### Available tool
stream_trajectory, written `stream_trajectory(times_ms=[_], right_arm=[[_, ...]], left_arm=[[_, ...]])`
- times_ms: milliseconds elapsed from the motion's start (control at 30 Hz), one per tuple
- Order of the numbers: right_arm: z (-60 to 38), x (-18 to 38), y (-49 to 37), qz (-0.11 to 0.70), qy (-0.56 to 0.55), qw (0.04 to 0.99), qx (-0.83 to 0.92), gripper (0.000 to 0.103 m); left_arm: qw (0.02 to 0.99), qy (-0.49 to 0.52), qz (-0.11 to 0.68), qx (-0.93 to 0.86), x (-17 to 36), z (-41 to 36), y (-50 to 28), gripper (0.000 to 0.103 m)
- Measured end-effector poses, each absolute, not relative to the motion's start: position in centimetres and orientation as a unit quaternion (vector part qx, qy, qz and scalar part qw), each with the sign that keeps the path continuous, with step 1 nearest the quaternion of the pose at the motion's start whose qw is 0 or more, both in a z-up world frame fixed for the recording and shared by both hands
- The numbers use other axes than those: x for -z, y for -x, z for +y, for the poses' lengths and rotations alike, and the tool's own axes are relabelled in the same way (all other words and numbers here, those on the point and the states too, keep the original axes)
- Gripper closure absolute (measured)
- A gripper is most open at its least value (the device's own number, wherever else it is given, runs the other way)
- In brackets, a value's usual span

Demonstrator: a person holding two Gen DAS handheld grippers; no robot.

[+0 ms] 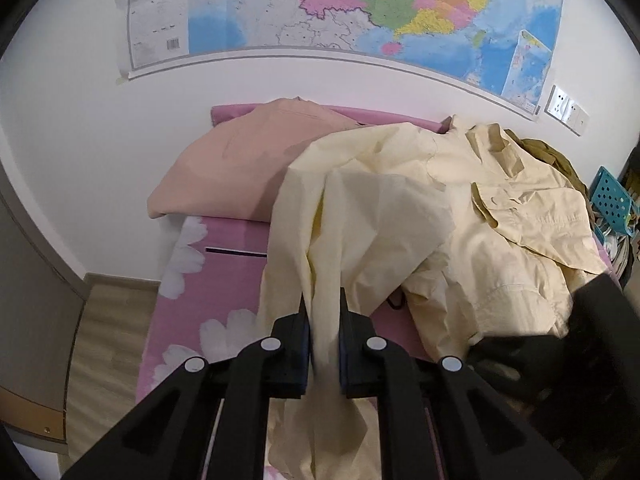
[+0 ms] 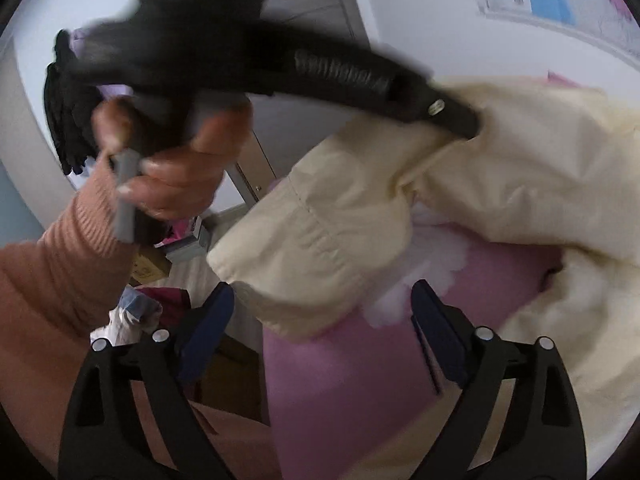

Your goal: Fold large clothes

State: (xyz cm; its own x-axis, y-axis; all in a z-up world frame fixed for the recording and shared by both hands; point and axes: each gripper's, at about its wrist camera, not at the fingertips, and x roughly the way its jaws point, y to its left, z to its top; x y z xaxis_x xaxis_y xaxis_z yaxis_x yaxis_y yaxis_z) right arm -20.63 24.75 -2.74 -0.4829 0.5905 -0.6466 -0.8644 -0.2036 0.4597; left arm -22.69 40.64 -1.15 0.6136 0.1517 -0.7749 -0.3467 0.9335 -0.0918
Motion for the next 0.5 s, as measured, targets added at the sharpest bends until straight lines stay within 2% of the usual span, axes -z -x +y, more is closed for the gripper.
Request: stream_trajectory(times_ms=[33,67,133,200,267,333,367,400,500], right_arm=[[25.0,2.9,20.7,0.408,0.162,0.486,-0.756,0.041],[25.2,3.1,20.4,0.413,0.154,0.488,-0.753,0.071],[24.7,2.7,19.2,0.424,0.123,0.480,-0.758,0.092],[23.3,1.0,17.0,0.424,0.080,0.480,-0.764,0.094],[21.4,-1.4,14.6,0.415,0.046,0.483,-0.769,0.095],[18.3,-4.9,10.9,0.391,0.005,0.501,-0.772,0.095],[17.0,-6.0,9.5,0.386,-0.010,0.512,-0.768,0.095],[15.4,-7.3,7.5,0.379,-0.028,0.527,-0.761,0.095],[9.6,-10.4,1.4,0.362,-0.080,0.589,-0.718,0.095]], left_arm=[[0.890,0.123,0.417,-0.136,1.2,40.6,22.5,0.094],[0.890,0.127,0.419,-0.130,1.3,40.6,22.3,0.094],[0.889,0.138,0.420,-0.119,1.2,40.3,21.9,0.094],[0.892,0.150,0.414,-0.104,0.4,40.1,21.6,0.094],[0.906,0.172,0.379,-0.075,-2.0,39.9,21.6,0.085],[0.927,0.192,0.321,-0.033,-5.1,39.7,22.0,0.056],[0.937,0.192,0.291,-0.021,-6.7,39.5,22.3,0.050],[0.949,0.180,0.259,-0.017,-8.5,38.9,22.7,0.040],[0.968,0.122,0.215,-0.030,-10.6,36.9,22.5,0.037]])
